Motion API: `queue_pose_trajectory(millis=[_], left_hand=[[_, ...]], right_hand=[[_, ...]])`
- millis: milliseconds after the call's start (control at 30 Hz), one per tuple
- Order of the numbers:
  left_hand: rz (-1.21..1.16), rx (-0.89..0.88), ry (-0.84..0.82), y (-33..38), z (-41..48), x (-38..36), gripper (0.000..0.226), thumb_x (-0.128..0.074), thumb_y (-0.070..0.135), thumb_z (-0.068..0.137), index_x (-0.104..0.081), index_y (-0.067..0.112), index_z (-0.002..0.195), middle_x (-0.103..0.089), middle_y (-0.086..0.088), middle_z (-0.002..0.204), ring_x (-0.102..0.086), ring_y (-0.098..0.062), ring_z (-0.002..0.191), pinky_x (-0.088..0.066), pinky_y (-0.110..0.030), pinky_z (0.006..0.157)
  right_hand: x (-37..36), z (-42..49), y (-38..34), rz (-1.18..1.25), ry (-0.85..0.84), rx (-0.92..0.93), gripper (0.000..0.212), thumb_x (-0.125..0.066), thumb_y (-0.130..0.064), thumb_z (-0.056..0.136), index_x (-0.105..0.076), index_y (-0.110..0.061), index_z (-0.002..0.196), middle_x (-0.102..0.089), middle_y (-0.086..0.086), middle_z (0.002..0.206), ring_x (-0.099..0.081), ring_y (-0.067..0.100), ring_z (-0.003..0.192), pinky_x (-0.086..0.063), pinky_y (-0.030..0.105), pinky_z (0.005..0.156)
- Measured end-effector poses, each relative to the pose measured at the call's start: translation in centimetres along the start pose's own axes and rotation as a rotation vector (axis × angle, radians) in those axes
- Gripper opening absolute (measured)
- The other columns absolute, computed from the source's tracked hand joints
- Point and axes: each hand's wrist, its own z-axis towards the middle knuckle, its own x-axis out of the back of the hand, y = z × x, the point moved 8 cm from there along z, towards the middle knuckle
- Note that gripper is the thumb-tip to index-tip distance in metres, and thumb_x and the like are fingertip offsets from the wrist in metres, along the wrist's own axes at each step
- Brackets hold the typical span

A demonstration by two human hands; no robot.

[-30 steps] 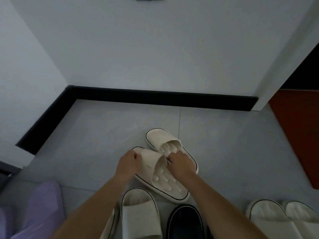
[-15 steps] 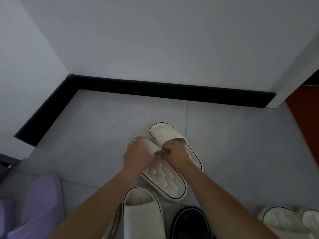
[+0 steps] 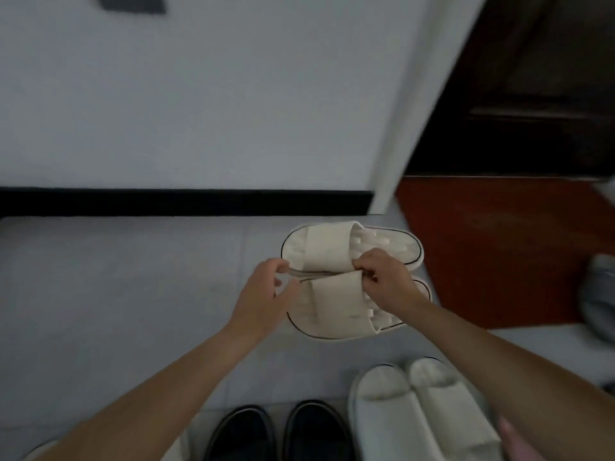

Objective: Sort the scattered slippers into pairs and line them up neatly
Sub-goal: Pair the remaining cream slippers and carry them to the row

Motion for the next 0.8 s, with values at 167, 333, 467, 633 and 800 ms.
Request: queue_pose_trajectory(millis=[167, 333, 467, 633, 800], left_hand=[[0.157, -0.221, -0.237, 10.8, 0.1, -11.7, 0.044, -0.058, 0.033, 0.089, -0.045, 0.018, 0.128, -0.049, 0.007, 0.119, -0.051, -0.009, 0.102, -0.037, -0.015, 0.075], [0.254, -0.381, -0.481, 22.7, -2.2, -24.5, 0.063, -0.059, 0.051, 0.083, -0.040, 0.020, 0.134, -0.045, 0.009, 0.119, -0.053, -0.012, 0.105, -0.040, -0.025, 0.081], [0.224, -0.433, -0.586, 30.4, -5.1, -34.1, 0.063, -0.063, 0.043, 0.084, -0.038, 0.021, 0.137, -0.049, 0.006, 0.127, -0.055, -0.012, 0.108, -0.045, -0.024, 0.082], [0.129, -0.386, -0.549, 37.2, -8.0, -43.7, 0.059, -0.068, 0.032, 0.082, -0.043, 0.018, 0.134, -0.056, 0.003, 0.122, -0.057, -0.013, 0.110, -0.045, -0.026, 0.088], [0.192, -0.306, -0.629, 41.4, -10.8, -53.2, 0.070, -0.066, 0.040, 0.083, -0.032, 0.019, 0.141, -0.046, 0.002, 0.139, -0.046, -0.016, 0.125, -0.041, -0.029, 0.096]], right_hand=[[10.2, -8.5, 9.7, -0.004, 0.053, -0.096, 0.028, -0.057, 0.008, 0.077, -0.072, -0.002, 0.098, -0.064, 0.013, 0.101, -0.063, 0.026, 0.093, -0.036, 0.014, 0.074], [20.1, -16.2, 19.3, -0.032, 0.144, -0.202, 0.028, -0.058, 0.001, 0.081, -0.072, -0.009, 0.103, -0.065, 0.008, 0.111, -0.060, 0.021, 0.103, -0.037, 0.015, 0.081], [26.9, -23.5, 27.7, 0.023, 0.325, -0.340, 0.029, -0.054, 0.009, 0.081, -0.070, 0.002, 0.105, -0.064, 0.020, 0.114, -0.060, 0.030, 0.109, -0.043, 0.029, 0.091], [34.4, -30.7, 36.7, 0.042, 0.448, -0.451, 0.026, -0.056, 0.008, 0.078, -0.071, 0.004, 0.099, -0.066, 0.021, 0.105, -0.061, 0.032, 0.098, -0.044, 0.034, 0.084], [38.9, -37.8, 46.5, 0.105, 0.599, -0.667, 0.018, -0.060, 0.005, 0.077, -0.073, 0.000, 0.089, -0.067, 0.015, 0.091, -0.061, 0.029, 0.086, -0.039, 0.030, 0.071]])
